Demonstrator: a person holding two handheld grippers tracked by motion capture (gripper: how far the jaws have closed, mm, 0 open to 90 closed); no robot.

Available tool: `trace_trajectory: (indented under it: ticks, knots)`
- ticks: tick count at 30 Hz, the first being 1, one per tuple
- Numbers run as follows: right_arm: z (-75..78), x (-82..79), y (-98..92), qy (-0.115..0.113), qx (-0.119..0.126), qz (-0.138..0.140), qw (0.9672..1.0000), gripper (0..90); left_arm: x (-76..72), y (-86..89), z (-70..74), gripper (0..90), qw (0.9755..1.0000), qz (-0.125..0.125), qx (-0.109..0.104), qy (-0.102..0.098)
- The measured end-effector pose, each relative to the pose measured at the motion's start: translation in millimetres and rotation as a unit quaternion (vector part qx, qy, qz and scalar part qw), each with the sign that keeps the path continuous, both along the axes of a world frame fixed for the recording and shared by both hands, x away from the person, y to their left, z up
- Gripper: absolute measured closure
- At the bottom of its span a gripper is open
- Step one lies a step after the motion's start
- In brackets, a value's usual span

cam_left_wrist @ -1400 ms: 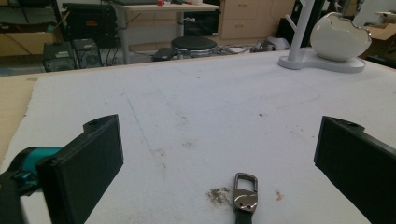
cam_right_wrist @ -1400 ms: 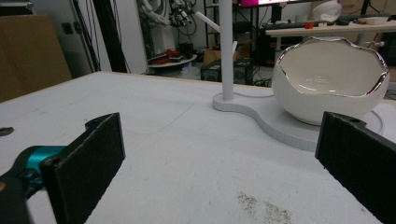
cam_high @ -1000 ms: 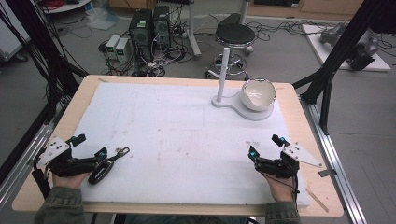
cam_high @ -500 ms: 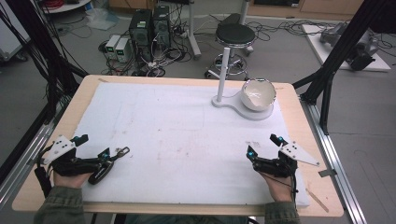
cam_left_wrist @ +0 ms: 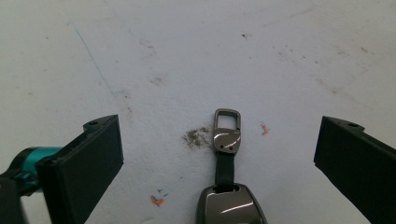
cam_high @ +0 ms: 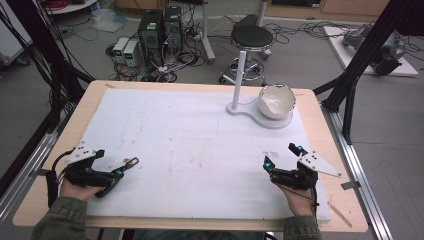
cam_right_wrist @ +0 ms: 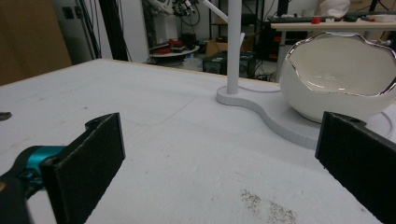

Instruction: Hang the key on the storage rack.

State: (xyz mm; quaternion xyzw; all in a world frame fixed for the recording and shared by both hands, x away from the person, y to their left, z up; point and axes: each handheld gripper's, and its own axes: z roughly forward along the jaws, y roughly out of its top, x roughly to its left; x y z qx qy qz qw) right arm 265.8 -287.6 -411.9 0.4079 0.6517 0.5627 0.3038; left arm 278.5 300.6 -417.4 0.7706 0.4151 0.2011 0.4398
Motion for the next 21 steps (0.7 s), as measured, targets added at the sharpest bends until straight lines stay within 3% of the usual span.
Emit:
trace_trajectory:
  ticks: [3, 6, 9, 17, 21]
  knots:
    - [0.7, 0.3, -0.3, -0.003, -0.002, 0.000, 1.0000, 0.4, 2.6, -1.0, 1.8, 1.7, 0.9999, 0.000, 0.008, 0.010]
    - [1.6, -0.3, -0.9, -0.004, 0.000, -0.001, 1.0000, 0.4, 8.3, -2.9, 4.3, 1.8, 0.9990, -0.006, 0.031, 0.033]
    - [1.1, 0.6, -1.1, 0.001, 0.002, 0.000, 1.0000, 0.4, 14.6, -5.1, 4.1, 1.8, 0.9971, -0.022, 0.041, 0.060]
    - [-0.2, 1.7, 1.3, 0.006, -0.002, 0.005, 1.0000, 0.4, 23.7, -7.0, -3.3, 1.8, 0.9921, -0.035, 0.053, 0.108]
    - [-0.7, 1.9, 2.0, 0.008, -0.003, 0.005, 0.9999, 0.4, 27.3, -9.9, -7.0, 1.8, 0.9906, -0.036, 0.069, 0.113]
